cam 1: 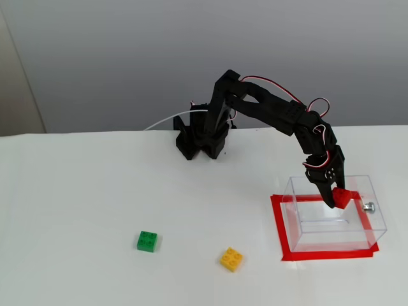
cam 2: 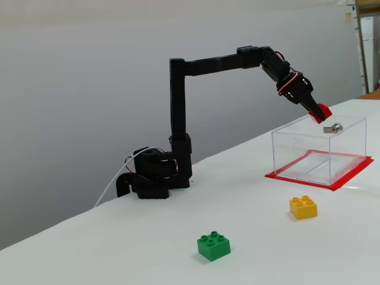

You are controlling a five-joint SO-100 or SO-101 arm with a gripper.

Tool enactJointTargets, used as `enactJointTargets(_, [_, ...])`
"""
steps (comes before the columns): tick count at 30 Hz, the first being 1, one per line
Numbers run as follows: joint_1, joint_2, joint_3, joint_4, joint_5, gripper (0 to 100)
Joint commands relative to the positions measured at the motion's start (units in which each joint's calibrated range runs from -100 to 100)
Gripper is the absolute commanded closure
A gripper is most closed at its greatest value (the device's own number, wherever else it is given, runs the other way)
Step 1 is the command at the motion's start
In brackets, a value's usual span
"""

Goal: Pick the red lego brick and place it into the transparent box

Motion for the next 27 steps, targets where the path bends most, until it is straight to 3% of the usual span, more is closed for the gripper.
enactJointTargets(1, [0.2, -0.7, -2.5, 0.1, 0.1, 91])
enactJointTargets(11, [0.2, -0.9, -3.0, 0.1, 0.2, 90])
enactJointTargets(20, [0.2, -0.9, -3.0, 0.1, -0.1, 66])
enactJointTargets(27, [0.5, -1.0, -3.0, 0.1, -0.2, 65])
